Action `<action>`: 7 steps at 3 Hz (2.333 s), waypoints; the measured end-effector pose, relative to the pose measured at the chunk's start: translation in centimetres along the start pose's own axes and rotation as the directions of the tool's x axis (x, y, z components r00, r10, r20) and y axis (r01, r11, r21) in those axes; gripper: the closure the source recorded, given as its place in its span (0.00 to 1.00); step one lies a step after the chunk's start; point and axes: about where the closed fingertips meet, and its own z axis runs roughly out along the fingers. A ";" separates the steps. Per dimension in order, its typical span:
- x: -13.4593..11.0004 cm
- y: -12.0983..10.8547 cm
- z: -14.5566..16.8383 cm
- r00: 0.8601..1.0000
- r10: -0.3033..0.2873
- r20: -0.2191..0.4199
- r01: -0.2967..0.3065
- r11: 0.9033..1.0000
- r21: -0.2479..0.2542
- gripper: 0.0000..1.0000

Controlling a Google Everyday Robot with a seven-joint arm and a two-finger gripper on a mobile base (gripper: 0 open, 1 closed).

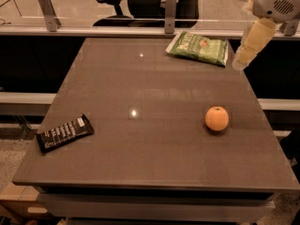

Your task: Move green jalapeno chip bag near rxbar chocolate

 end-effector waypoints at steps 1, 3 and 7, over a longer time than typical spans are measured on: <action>-0.3 -1.9 2.3 1.000 0.018 -0.008 -0.018 1.000 -0.019 0.00; -0.2 -5.4 5.0 0.998 0.055 -0.028 -0.053 0.996 0.070 0.00; -2.6 -9.4 10.4 0.999 0.044 -0.007 -0.044 0.999 0.032 0.00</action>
Offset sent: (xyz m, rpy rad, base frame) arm 0.0731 -0.0060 -0.0319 -0.0180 0.0141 -0.0758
